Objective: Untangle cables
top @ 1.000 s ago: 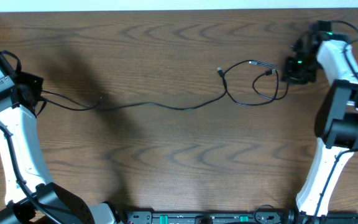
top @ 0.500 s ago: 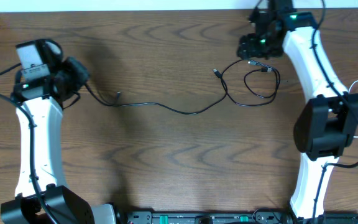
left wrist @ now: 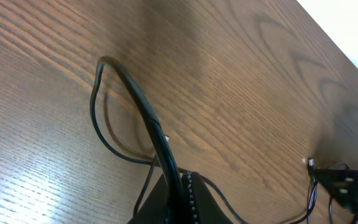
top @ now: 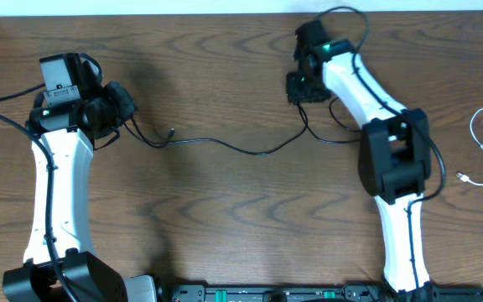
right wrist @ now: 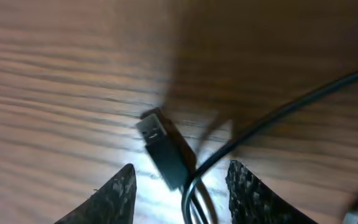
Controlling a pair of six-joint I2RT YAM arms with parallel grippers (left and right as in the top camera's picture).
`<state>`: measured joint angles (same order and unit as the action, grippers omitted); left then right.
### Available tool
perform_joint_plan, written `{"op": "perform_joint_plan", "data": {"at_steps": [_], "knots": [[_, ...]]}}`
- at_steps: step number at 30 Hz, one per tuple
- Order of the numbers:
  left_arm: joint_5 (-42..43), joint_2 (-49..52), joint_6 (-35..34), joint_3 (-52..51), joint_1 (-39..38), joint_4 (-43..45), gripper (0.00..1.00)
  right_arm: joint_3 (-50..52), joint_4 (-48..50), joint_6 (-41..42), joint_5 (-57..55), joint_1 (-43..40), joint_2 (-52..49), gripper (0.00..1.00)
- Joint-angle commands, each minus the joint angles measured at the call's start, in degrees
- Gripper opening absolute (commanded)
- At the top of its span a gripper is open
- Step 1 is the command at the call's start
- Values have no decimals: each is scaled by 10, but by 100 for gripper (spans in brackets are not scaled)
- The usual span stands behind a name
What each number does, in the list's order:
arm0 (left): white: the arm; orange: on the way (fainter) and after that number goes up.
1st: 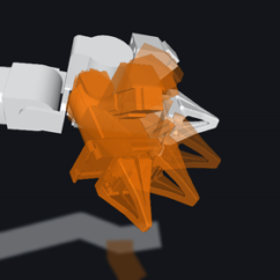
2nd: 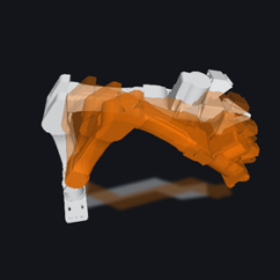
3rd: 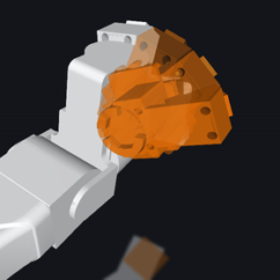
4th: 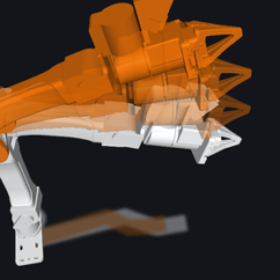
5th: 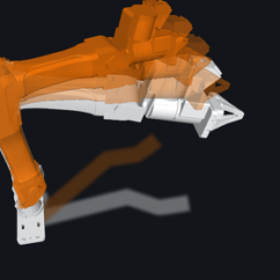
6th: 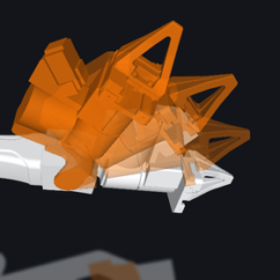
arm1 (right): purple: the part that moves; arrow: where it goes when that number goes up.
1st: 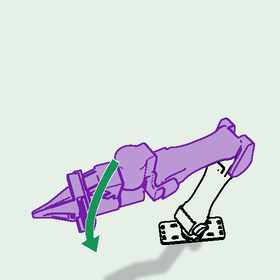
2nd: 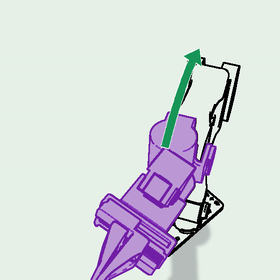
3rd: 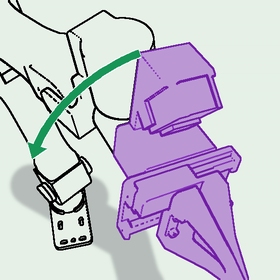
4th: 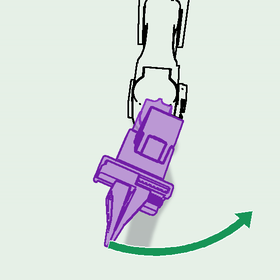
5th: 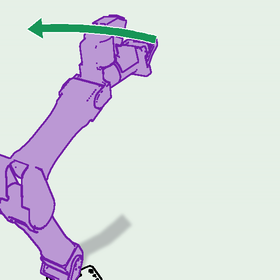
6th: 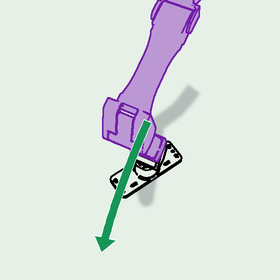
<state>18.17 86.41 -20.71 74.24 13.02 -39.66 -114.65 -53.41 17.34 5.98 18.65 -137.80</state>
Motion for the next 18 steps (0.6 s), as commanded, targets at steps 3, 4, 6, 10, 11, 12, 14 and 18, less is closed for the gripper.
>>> {"op": "perform_joint_plan", "data": {"at_steps": [3, 4, 6, 10, 11, 12, 14, 18], "knots": [[7, -2, 10, -9, -2, -2, 7, 3, -1, 22, -14, 4, -17, 40], [7, -2, 10, -9, -2, -2, 7, 3, 1, 20, -14, 4, -17, 37], [8, -2, 9, -9, -2, -5, 7, 3, 14, 0, -14, 6, -17, 29], [9, -2, 5, -9, -3, -17, 7, 2, 60, -52, -14, 6, -17, 9], [9, -2, 5, -9, -2, -19, 7, 0, 68, -57, -14, 6, -17, 5], [9, -2, 5, -9, -3, -20, 7, -3, 72, -61, -13, 5, -17, 3], [9, -2, 5, -9, -3, -21, 8, -17, 73, -85, -10, 5, -14, 1], [9, -2, 5, -9, -3, -21, 7, -58, 57, -171, 9, 10, 15, 1]]}}
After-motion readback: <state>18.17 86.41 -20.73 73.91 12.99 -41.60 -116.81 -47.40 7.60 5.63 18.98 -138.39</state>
